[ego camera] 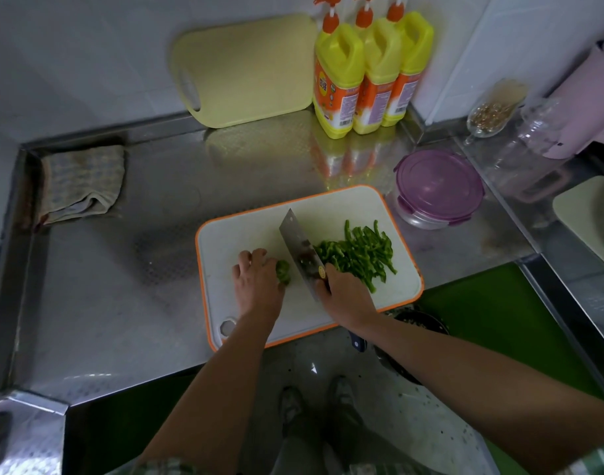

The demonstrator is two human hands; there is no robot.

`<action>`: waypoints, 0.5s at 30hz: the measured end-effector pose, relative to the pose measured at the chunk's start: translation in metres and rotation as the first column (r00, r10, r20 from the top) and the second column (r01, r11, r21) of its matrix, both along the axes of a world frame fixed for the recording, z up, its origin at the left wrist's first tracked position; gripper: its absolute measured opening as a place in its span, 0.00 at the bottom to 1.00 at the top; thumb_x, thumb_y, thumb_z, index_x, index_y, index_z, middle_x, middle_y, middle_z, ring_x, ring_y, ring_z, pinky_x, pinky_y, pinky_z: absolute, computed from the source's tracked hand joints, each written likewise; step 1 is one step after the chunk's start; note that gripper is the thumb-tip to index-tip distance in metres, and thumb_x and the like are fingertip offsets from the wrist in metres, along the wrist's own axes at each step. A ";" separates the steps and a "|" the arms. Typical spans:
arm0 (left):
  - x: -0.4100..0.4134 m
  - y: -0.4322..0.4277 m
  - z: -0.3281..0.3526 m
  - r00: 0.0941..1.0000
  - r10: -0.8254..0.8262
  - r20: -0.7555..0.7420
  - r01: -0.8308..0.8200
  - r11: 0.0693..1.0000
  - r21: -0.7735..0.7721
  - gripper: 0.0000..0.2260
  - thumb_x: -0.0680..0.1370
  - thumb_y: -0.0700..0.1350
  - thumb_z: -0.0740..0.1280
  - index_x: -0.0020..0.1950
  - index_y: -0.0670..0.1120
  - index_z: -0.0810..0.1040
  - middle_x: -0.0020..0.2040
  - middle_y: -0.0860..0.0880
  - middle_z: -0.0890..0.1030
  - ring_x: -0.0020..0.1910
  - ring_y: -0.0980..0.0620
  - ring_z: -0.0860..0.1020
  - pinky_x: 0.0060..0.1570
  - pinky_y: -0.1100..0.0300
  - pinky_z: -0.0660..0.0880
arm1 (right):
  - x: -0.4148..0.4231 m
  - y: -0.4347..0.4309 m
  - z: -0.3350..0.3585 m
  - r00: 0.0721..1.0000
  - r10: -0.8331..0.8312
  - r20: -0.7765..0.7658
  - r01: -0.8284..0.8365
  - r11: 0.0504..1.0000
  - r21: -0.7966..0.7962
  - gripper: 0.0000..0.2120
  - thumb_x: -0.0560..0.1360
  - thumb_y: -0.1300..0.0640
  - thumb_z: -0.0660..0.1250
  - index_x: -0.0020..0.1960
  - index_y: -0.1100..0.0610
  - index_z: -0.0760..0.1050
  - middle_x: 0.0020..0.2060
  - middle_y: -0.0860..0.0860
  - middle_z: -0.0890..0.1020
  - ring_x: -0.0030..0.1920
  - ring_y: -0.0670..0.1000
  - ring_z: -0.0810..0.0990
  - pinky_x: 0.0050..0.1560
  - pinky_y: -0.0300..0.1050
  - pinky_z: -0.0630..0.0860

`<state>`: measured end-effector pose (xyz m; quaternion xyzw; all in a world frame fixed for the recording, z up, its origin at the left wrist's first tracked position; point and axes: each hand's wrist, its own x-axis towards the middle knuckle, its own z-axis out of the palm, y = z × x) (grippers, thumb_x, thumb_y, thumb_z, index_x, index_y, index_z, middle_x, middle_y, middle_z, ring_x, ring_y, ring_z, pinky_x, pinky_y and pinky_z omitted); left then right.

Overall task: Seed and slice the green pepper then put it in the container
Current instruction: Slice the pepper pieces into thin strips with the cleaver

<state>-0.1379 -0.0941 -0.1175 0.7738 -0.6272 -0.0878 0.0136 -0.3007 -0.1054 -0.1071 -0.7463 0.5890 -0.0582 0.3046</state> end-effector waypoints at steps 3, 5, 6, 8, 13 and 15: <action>-0.009 -0.001 0.000 0.999 0.038 0.005 -0.038 0.999 -0.005 0.15 0.75 0.53 0.70 0.59 0.50 0.78 0.62 0.49 0.72 0.62 0.46 0.66 0.59 0.55 0.65 | 0.000 0.000 0.001 1.000 0.003 0.013 -0.003 1.000 0.003 0.08 0.82 0.55 0.55 0.44 0.55 0.64 0.29 0.47 0.68 0.27 0.44 0.66 0.26 0.38 0.56; -0.017 -0.001 0.000 0.999 0.053 0.013 -0.053 0.999 0.003 0.17 0.74 0.57 0.69 0.58 0.50 0.79 0.59 0.49 0.73 0.60 0.47 0.67 0.58 0.55 0.67 | -0.001 -0.001 0.001 1.000 0.013 0.018 -0.013 1.000 -0.003 0.08 0.82 0.55 0.55 0.45 0.56 0.64 0.29 0.47 0.68 0.27 0.45 0.67 0.26 0.38 0.57; -0.020 -0.001 -0.001 0.998 0.063 0.019 -0.063 0.998 0.006 0.18 0.74 0.59 0.69 0.58 0.50 0.79 0.58 0.49 0.74 0.59 0.47 0.67 0.57 0.55 0.67 | -0.002 -0.001 0.000 1.000 0.019 0.016 -0.018 1.000 -0.007 0.08 0.82 0.55 0.55 0.45 0.56 0.64 0.28 0.47 0.68 0.27 0.45 0.67 0.26 0.39 0.58; -0.024 -0.001 -0.001 0.996 0.080 0.033 -0.081 0.997 0.000 0.18 0.74 0.60 0.69 0.57 0.50 0.79 0.57 0.49 0.75 0.58 0.47 0.68 0.56 0.55 0.67 | -0.003 -0.003 0.000 1.000 0.021 0.003 -0.021 1.000 -0.021 0.08 0.81 0.55 0.56 0.45 0.56 0.65 0.28 0.47 0.68 0.26 0.46 0.67 0.26 0.40 0.58; -0.020 0.001 -0.003 0.991 0.088 -0.101 -0.098 0.991 -0.089 0.11 0.73 0.53 0.72 0.53 0.50 0.80 0.52 0.50 0.81 0.56 0.46 0.72 0.53 0.54 0.66 | -0.004 -0.008 0.005 1.000 0.020 0.004 -0.019 0.994 -0.106 0.08 0.81 0.54 0.56 0.45 0.56 0.65 0.27 0.48 0.68 0.25 0.47 0.67 0.25 0.41 0.58; -0.020 0.003 -0.005 0.985 0.067 -0.160 -0.088 0.988 -0.127 0.08 0.73 0.49 0.73 0.49 0.48 0.82 0.48 0.49 0.83 0.55 0.45 0.74 0.52 0.53 0.67 | -0.004 -0.008 0.006 1.000 0.025 0.015 -0.023 0.991 -0.132 0.08 0.81 0.54 0.56 0.45 0.56 0.66 0.27 0.48 0.67 0.25 0.47 0.66 0.25 0.41 0.57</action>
